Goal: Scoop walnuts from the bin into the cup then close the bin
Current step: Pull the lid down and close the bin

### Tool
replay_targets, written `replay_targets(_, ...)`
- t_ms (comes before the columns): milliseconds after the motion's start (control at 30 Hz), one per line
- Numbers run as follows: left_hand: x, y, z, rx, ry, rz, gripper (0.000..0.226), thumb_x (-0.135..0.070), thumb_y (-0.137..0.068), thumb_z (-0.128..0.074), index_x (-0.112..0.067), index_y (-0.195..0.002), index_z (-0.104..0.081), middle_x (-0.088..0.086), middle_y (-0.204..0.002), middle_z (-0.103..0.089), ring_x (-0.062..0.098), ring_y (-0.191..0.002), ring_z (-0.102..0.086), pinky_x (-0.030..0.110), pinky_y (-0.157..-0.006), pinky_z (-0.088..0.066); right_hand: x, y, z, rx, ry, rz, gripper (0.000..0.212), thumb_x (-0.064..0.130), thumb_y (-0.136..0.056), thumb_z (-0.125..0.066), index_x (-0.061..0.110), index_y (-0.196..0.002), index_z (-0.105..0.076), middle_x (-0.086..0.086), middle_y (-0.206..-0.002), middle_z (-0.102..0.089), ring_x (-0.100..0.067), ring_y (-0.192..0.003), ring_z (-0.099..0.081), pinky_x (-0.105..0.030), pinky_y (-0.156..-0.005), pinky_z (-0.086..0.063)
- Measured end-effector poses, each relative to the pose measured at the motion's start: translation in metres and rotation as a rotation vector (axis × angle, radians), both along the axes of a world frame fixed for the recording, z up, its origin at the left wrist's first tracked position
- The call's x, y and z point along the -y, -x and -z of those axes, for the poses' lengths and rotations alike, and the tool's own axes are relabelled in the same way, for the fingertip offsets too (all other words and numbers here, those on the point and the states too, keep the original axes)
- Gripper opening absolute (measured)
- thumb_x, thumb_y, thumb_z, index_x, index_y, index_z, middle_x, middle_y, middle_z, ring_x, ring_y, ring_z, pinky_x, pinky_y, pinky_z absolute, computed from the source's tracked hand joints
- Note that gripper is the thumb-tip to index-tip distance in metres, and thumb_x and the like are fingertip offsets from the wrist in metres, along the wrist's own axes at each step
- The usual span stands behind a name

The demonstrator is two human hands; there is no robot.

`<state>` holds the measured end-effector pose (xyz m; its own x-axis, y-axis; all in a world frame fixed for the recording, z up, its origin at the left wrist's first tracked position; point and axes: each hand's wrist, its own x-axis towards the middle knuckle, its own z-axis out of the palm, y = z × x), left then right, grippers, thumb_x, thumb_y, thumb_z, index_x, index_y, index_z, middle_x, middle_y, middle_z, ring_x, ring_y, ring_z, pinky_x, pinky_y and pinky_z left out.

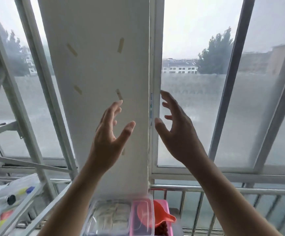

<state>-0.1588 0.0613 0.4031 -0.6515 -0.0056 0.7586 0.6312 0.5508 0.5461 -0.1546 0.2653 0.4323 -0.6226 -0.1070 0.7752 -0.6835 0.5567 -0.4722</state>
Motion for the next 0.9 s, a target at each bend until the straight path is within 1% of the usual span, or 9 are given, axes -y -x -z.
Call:
replay_targets(133, 0.003, 0.036, 0.071, 0.225, -0.033, -0.031, 0.081, -0.056, -0.092, -0.057, -0.019, -0.16, -0.038, 0.003, -0.164, -0.045, 0.018, -0.148, -0.049, 0.045, -0.117, -0.046, 0.026, 0.042, 0.053, 0.232, -0.12, -0.029, 0.07, 0.029, -0.096, -0.057, 0.027, -0.159, -0.026, -0.001, -0.163, -0.037, -0.019, -0.145, -0.043, -0.043, -0.116, -0.042)
replay_targets(267, 0.029, 0.042, 0.194, 0.659, -0.091, -0.006, 0.081, -0.05, -0.093, -0.066, -0.022, -0.162, -0.035, 0.005, -0.166, -0.042, 0.018, -0.151, -0.043, 0.05, -0.123, -0.039, 0.063, 0.074, 0.179, 0.6, -0.357, -0.045, 0.069, 0.023, -0.093, -0.06, 0.015, -0.156, -0.033, -0.012, -0.157, -0.045, -0.031, -0.141, -0.045, -0.039, -0.116, -0.037)
replay_targets(367, 0.058, 0.024, 0.288, 0.857, -0.023, -0.007, 0.071, -0.037, -0.097, -0.073, -0.026, -0.159, -0.04, 0.002, -0.16, -0.05, 0.015, -0.147, -0.048, 0.048, -0.121, -0.042, 0.089, 0.072, 0.287, 0.847, -0.542, -0.069, 0.051, 0.025, -0.09, -0.06, 0.016, -0.14, -0.053, -0.014, -0.136, -0.063, -0.036, -0.124, -0.058, -0.043, -0.101, -0.049)
replay_targets(433, 0.074, 0.007, 0.329, 0.96, -0.006, -0.027, 0.064, -0.03, -0.1, -0.071, -0.027, -0.157, -0.043, -0.002, -0.158, -0.05, 0.013, -0.146, -0.047, 0.038, -0.122, -0.039, 0.107, 0.067, 0.349, 0.928, -0.657, -0.087, 0.039, 0.024, -0.088, -0.059, 0.019, -0.126, -0.062, -0.011, -0.122, -0.07, -0.034, -0.113, -0.065, -0.042, -0.089, -0.054)
replay_targets(500, 0.088, -0.008, 0.356, 1.029, -0.024, -0.059, 0.057, -0.027, -0.103, -0.066, -0.03, -0.156, -0.045, -0.008, -0.157, -0.05, 0.011, -0.146, -0.046, 0.031, -0.12, -0.038, 0.123, 0.063, 0.399, 0.943, -0.732, -0.104, 0.035, 0.027, -0.086, -0.062, 0.022, -0.121, -0.064, -0.007, -0.117, -0.07, -0.031, -0.109, -0.066, -0.045, -0.09, -0.055)
replay_targets(600, 0.105, -0.023, 0.383, 1.066, -0.039, -0.116, 0.052, -0.019, -0.104, -0.063, -0.026, -0.154, -0.049, -0.011, -0.154, -0.053, 0.008, -0.145, -0.047, 0.039, -0.123, -0.038, 0.146, 0.06, 0.452, 0.869, -0.823, -0.131, 0.033, 0.036, -0.083, -0.068, 0.02, -0.112, -0.063, -0.003, -0.112, -0.066, -0.026, -0.107, -0.063, -0.045, -0.091, -0.053)
replay_targets(667, 0.112, -0.029, 0.392, 1.074, -0.059, -0.137, 0.053, -0.018, -0.103, -0.063, -0.027, -0.154, -0.05, -0.01, -0.155, -0.052, 0.006, -0.146, -0.046, 0.04, -0.124, -0.038, 0.158, 0.059, 0.468, 0.822, -0.81, -0.133, 0.026, 0.028, -0.083, -0.071, 0.018, -0.105, -0.06, -0.004, -0.106, -0.066, -0.025, -0.102, -0.063, -0.04, -0.087, -0.054)
replay_targets(767, 0.115, -0.037, 0.397, 1.047, -0.088, -0.188, 0.05, -0.018, -0.103, -0.064, -0.035, -0.149, -0.051, -0.015, -0.162, -0.037, 0.006, -0.148, -0.044, 0.038, -0.122, -0.043, 0.164, 0.061, 0.47, 0.773, -0.782, -0.15, 0.016, 0.015, -0.085, -0.066, 0.02, -0.096, -0.056, 0.0, -0.096, -0.064, -0.022, -0.093, -0.064, -0.032, -0.077, -0.051)
replay_targets(900, 0.109, -0.042, 0.381, 0.919, -0.156, -0.303, 0.046, -0.011, -0.103, -0.063, -0.031, -0.144, -0.055, -0.014, -0.163, -0.033, 0.008, -0.147, -0.045, 0.039, -0.117, -0.048, 0.147, 0.064, 0.435, 0.588, -0.718, -0.129, 0.023, 0.011, -0.082, -0.071, 0.021, -0.093, -0.053, 0.003, -0.091, -0.059, -0.017, -0.08, -0.057, -0.025, -0.06, -0.038)
